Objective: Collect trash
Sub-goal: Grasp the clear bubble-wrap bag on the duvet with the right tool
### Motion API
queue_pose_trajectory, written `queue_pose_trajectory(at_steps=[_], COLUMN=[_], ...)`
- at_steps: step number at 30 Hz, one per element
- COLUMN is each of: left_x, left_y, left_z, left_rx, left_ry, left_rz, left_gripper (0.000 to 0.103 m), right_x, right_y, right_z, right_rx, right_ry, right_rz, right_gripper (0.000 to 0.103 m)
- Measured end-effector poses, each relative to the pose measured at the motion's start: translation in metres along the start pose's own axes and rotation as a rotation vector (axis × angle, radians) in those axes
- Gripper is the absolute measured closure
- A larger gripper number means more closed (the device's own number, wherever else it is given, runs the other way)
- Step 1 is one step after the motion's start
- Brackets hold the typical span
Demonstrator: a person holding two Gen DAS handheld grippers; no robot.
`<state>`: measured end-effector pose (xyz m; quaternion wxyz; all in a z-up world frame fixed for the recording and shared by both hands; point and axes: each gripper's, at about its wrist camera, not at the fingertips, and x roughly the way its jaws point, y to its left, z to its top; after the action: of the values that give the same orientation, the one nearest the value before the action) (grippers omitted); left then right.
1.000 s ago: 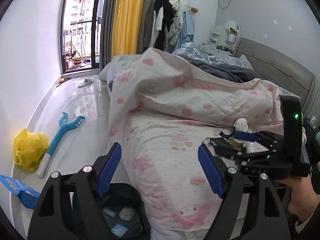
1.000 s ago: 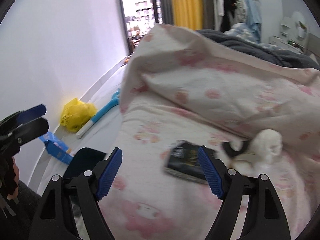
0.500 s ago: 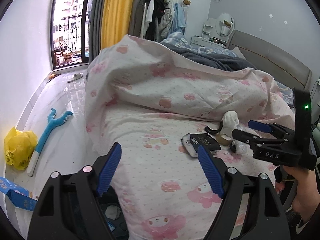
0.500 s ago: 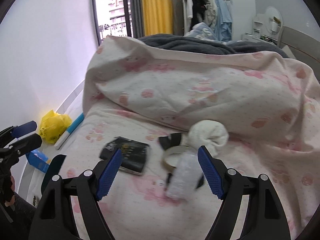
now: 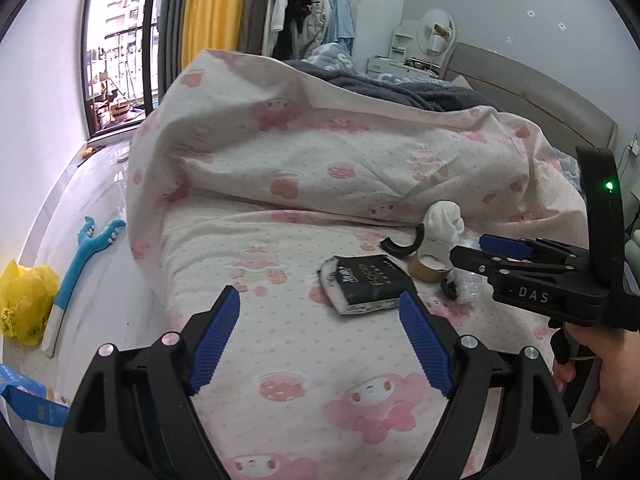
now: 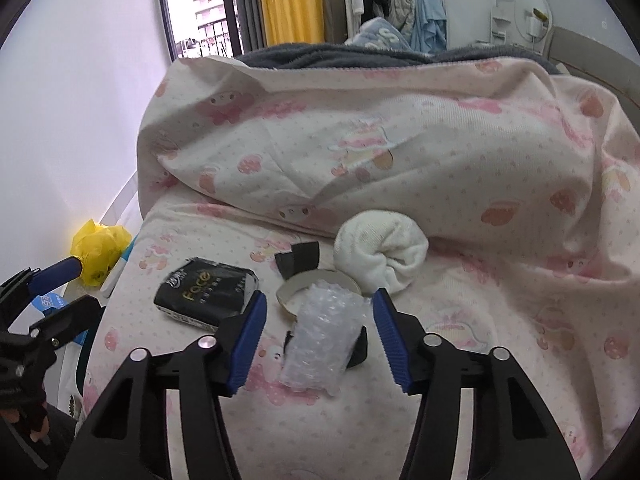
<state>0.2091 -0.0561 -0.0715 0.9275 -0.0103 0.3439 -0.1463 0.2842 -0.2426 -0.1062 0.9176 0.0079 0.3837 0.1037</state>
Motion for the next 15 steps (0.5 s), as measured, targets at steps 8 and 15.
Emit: queue_pose_trajectory(at_steps=[8, 15], left_x=[0.017, 0.032], left_y=[-0.018, -0.031], left_z=[-0.001, -0.004], left_rx=[0.024, 0.047], left_ry=[0.012, 0.031], left_rz=[0.002, 0.012], left_gripper=[0.016, 0.014], right_x=[0.008, 0.002], right_y=[-0.006, -0.01], right_z=[-0.006, -0.007], right_rx=[0.007, -0.005], right_ry=[0.04, 0.024], right_rz=[0.033, 0.048], right_gripper=[0.064, 0.069])
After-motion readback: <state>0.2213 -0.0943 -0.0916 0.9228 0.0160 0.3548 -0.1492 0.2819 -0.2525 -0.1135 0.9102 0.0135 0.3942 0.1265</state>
